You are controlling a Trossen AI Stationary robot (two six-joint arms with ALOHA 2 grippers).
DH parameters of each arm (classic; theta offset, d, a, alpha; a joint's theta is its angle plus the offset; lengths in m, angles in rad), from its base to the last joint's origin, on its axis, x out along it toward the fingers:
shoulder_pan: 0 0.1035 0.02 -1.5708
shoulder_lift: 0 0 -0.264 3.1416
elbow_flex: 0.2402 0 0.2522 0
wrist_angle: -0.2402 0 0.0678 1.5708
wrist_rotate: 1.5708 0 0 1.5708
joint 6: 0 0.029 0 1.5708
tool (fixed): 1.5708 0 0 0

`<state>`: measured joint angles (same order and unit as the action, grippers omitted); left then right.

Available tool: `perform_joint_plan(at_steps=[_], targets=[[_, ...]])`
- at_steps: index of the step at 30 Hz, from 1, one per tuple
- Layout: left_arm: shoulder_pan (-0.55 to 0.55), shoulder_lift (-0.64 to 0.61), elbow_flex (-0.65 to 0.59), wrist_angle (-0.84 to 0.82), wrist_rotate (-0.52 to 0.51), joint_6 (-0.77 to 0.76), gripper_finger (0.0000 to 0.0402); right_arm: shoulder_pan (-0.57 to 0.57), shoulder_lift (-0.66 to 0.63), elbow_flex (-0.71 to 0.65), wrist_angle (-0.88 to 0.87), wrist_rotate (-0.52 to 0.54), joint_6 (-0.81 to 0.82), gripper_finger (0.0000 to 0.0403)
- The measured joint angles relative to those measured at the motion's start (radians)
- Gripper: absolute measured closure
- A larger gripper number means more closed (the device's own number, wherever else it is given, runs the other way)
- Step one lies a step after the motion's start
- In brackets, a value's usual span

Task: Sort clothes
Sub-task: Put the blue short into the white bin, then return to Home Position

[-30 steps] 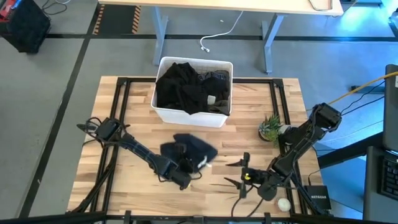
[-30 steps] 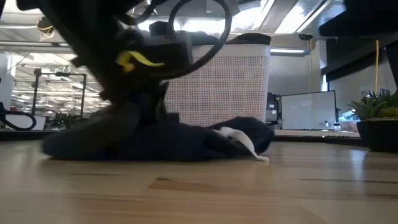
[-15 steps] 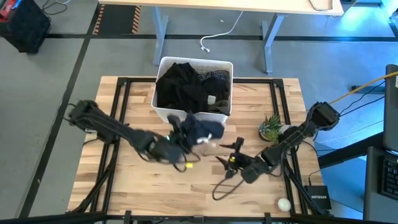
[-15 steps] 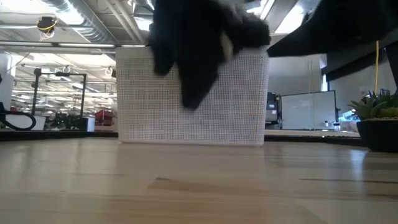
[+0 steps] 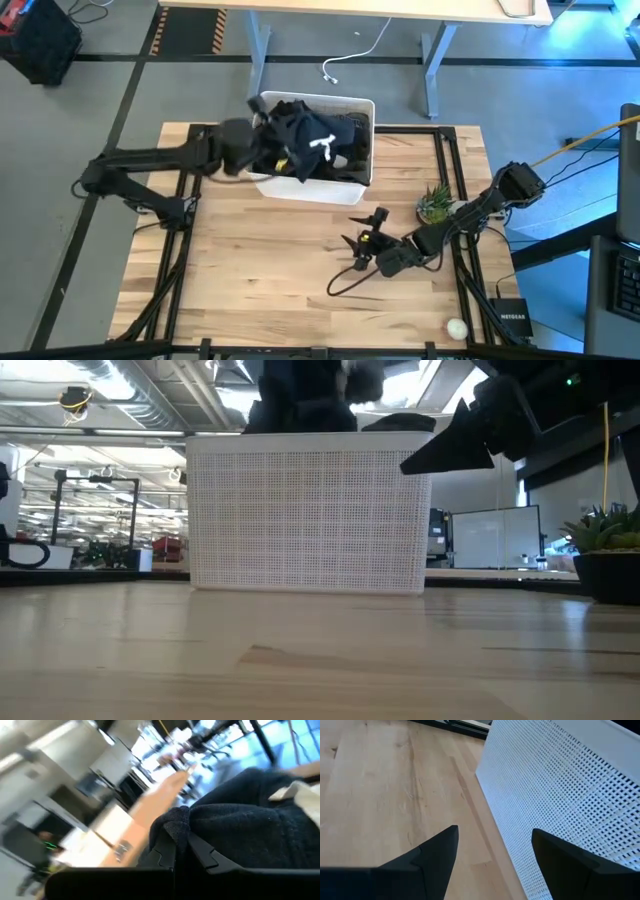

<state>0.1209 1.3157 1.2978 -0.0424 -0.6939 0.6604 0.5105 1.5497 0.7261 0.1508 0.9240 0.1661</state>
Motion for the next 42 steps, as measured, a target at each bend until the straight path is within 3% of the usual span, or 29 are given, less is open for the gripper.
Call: perform_joint_plan(at_steps=[5,8,14,20,25,30,33,38,42], targets=[[0.207,0.074,-0.046,-0.059,0.26,-0.188,0.039,-0.003,0.0,0.0,0.005,0.001,0.002,0.0134],[0.291,0.144,-0.082,-0.09,0.345,-0.28,0.0381,-0.003,0.0,0.0,0.004,0.009,0.002,0.0134],[0.353,0.291,-0.128,-0.12,0.37,-0.421,0.0346,-0.009,0.0,0.0,0.004,0.01,-0.009,0.0134],[0.349,0.353,-0.126,-0.174,0.366,-0.425,0.0303,-0.016,0.0,0.0,0.004,0.009,-0.015,0.0134],[0.345,0.31,-0.064,-0.308,0.371,-0.467,0.026,-0.016,0.0,0.0,0.005,0.01,-0.038,0.0134],[0.342,0.212,0.036,-0.46,0.471,-0.505,0.0226,-0.016,0.0,0.0,0.005,0.01,-0.075,0.0134],[0.338,0.132,0.071,-0.516,0.538,-0.524,0.0219,-0.016,0.0,0.0,0.005,0.01,-0.093,0.0134],[0.334,-0.009,0.075,-0.527,0.541,-0.528,0.0218,-0.016,0.0,0.0,0.005,0.008,-0.095,0.0134],[0.316,-0.111,0.047,-0.535,0.59,-0.515,0.0217,-0.021,0.0,0.0,0.005,-0.056,-0.086,0.0134]])
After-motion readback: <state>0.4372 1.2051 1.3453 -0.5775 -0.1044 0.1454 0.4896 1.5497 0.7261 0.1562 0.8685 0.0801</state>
